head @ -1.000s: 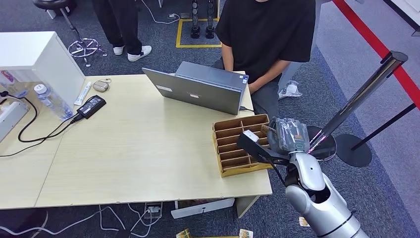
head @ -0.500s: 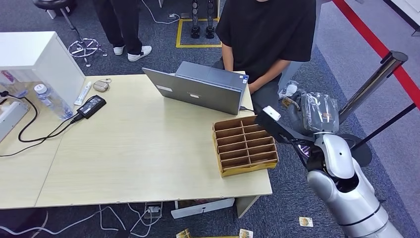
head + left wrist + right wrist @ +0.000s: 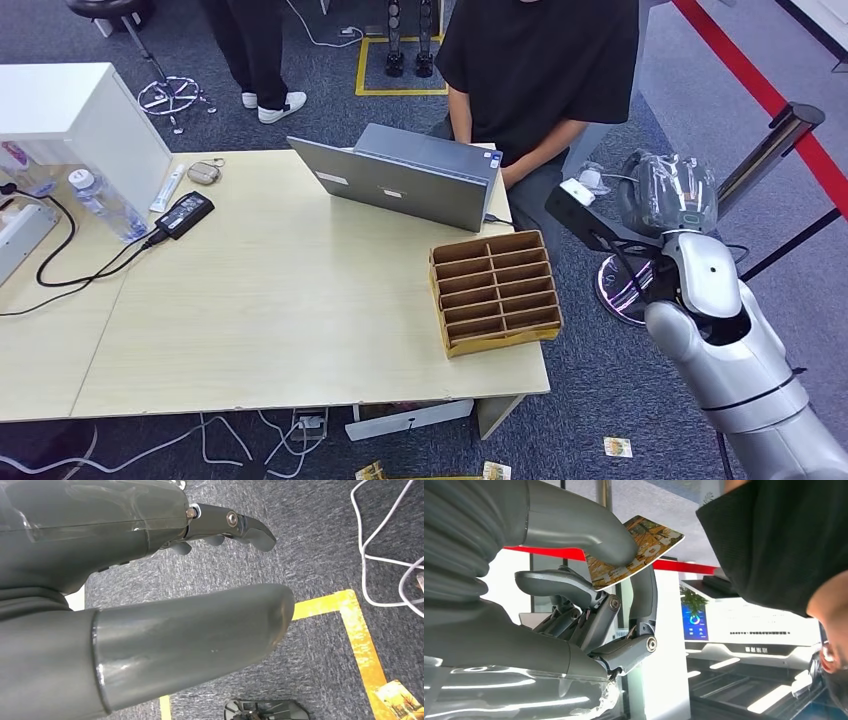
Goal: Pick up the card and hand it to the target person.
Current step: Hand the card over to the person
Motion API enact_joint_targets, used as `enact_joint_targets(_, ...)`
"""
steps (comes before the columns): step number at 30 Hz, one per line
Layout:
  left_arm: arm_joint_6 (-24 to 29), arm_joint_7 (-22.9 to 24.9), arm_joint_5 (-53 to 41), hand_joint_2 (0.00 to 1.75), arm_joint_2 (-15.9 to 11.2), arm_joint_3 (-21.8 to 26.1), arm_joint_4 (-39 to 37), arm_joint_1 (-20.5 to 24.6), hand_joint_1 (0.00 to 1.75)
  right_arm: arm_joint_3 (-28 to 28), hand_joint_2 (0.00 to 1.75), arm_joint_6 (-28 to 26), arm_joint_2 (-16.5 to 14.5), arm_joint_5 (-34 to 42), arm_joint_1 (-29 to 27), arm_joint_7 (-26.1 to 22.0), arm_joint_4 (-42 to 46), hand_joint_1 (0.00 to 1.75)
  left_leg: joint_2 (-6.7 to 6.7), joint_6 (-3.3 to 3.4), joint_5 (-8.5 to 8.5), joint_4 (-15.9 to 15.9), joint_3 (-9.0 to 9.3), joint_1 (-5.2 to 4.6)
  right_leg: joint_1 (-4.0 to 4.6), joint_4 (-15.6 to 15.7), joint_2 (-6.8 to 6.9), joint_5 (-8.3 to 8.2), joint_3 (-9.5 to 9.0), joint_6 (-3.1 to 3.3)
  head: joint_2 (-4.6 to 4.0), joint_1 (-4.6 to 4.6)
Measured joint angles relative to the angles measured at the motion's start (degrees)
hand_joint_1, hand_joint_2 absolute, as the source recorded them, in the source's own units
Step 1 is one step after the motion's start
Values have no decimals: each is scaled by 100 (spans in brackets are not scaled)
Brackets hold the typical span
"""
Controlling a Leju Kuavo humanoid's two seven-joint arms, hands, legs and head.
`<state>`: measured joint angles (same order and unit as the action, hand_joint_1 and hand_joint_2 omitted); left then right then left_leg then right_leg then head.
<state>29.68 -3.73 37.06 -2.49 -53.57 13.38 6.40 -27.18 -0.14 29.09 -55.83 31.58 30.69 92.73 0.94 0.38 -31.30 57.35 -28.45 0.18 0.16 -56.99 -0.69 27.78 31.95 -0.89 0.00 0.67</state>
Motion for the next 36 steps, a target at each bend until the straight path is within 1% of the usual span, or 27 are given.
enact_joint_targets(4,0,-55,-1,0,21,-16,0,3,0,-1,175,-51,11,37,34,-21,-208,156,0,0,0,0,0,0,0,0,0,0,0,0,1,-1)
enact_joint_targets(7,-2,-70,-1,0,31,-42,0,11,0,3,175,-229,5,303,45,-44,-316,156,0,0,0,0,0,0,0,0,0,0,0,0,0,-1)
enact_joint_targets(13,1,-98,-1,0,58,-50,0,37,0,97,175,-1087,-36,1211,41,-314,-542,160,1,0,0,0,0,0,0,0,1,0,0,0,2,-1)
enact_joint_targets(18,9,-110,-1,0,78,-50,0,37,0,151,175,-1821,-155,1779,14,-755,-772,158,1,0,0,0,-1,0,0,0,1,0,0,0,0,-1)
enact_joint_targets(22,11,-146,-1,0,79,-50,0,36,0,154,175,-2184,-292,2084,-12,-1070,-925,155,1,0,0,0,-1,1,0,0,1,0,0,0,0,-1)
enact_joint_targets(29,11,-165,2,0,92,-50,0,35,0,154,175,-2464,-500,2285,-58,-1295,-1123,153,1,0,0,0,-1,1,0,0,1,0,0,0,0,-1)
enact_joint_targets(36,15,-165,8,0,106,-56,0,34,0,192,175,-2518,-643,2405,-105,-1358,-1381,152,2,0,0,0,-2,0,0,0,1,0,1,0,0,-1)
